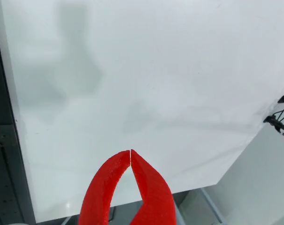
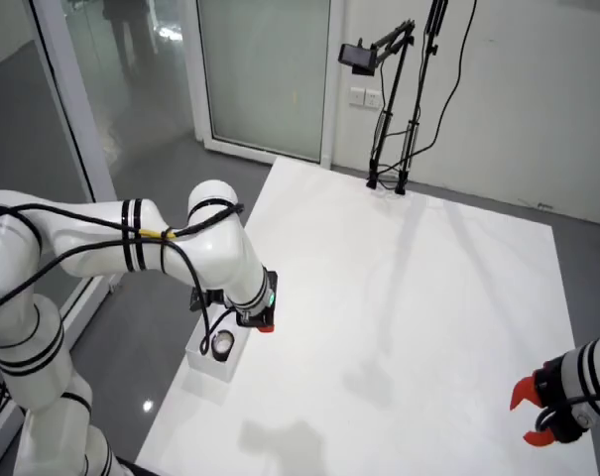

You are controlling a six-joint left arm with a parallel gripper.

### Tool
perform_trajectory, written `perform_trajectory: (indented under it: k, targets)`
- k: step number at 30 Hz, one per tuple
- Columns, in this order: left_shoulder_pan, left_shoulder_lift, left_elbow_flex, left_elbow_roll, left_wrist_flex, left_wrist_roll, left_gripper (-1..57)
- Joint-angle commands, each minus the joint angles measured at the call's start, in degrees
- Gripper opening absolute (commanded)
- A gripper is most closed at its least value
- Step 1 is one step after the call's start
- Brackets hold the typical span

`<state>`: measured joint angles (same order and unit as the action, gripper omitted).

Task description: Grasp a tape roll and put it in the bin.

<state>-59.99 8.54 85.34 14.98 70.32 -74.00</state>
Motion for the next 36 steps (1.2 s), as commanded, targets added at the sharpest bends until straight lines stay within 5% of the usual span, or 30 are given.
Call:
perform_trajectory:
  k: [1,16,36]
  targets:
    - [-2.3,0.1,0.0,0.0,0.0,0.0,-0.4]
    - [-8.5,0.2,0.0,-0.1,0.0,0.0,-0.4]
    - [1.0,0.1,0.0,0.0,0.0,0.0,-0.4]
